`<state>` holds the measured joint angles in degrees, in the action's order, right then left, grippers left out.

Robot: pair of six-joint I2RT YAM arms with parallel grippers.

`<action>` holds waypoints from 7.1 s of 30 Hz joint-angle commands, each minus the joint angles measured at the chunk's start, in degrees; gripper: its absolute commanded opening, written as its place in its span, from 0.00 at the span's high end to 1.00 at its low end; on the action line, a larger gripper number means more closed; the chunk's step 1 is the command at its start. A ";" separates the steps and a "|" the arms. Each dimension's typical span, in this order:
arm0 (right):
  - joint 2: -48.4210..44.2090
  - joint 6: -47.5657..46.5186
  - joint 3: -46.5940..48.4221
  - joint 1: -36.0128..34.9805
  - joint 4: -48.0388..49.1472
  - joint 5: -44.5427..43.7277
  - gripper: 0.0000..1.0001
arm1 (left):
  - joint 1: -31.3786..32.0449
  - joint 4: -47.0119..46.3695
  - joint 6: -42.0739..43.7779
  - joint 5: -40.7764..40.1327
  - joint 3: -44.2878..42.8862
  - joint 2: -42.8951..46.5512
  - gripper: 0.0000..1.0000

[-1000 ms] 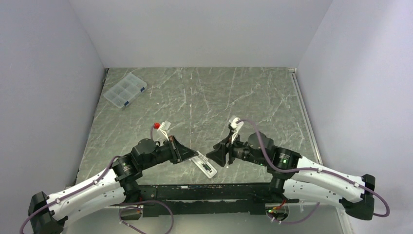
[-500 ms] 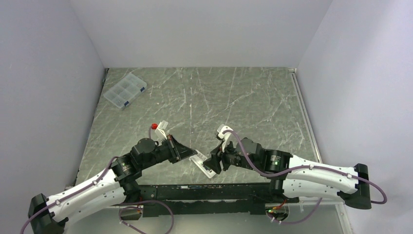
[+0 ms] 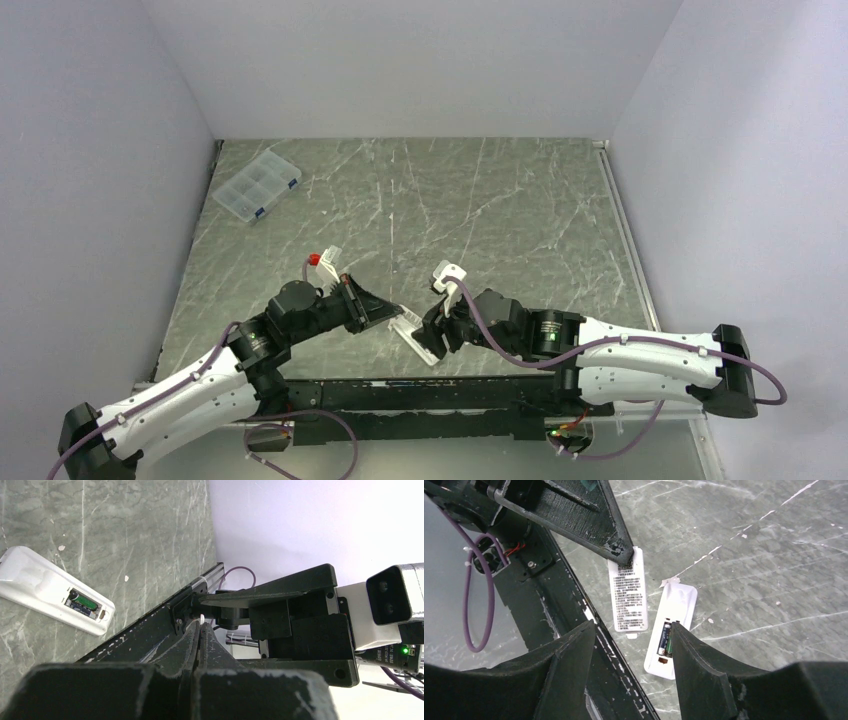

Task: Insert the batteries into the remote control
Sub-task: Adjust the battery cover, then load the battery cover into the remote control.

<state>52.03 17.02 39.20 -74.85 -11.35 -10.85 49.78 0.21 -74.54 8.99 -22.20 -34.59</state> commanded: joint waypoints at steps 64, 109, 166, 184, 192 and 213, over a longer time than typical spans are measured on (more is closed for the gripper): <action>2.83 -4.44 4.03 -3.37 2.57 -6.70 0.86 | -2.96 -6.36 -2.80 6.19 1.13 -2.74 1.00; 14.10 10.52 12.39 -3.46 -29.31 -1.89 0.88 | -3.63 19.29 20.46 -4.26 -8.95 -12.03 0.46; 32.96 4.47 18.34 8.42 -26.15 10.24 0.93 | -7.64 -16.21 35.36 9.34 -0.61 -41.88 0.54; 36.68 2.50 21.04 8.67 -27.30 8.71 0.95 | -7.67 -14.97 36.49 9.98 -0.91 -41.28 0.56; 37.68 2.00 21.17 8.68 -27.22 8.39 0.95 | -7.65 -15.48 36.57 9.86 -0.83 -41.96 0.57; 39.76 1.35 22.61 8.90 -27.75 6.85 0.96 | -7.63 -15.85 36.74 9.86 -0.91 -42.75 0.57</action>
<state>91.15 18.98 59.22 -66.41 -38.98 -1.87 42.17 -13.89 -39.00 18.13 -22.61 -76.77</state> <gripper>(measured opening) 0.287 0.436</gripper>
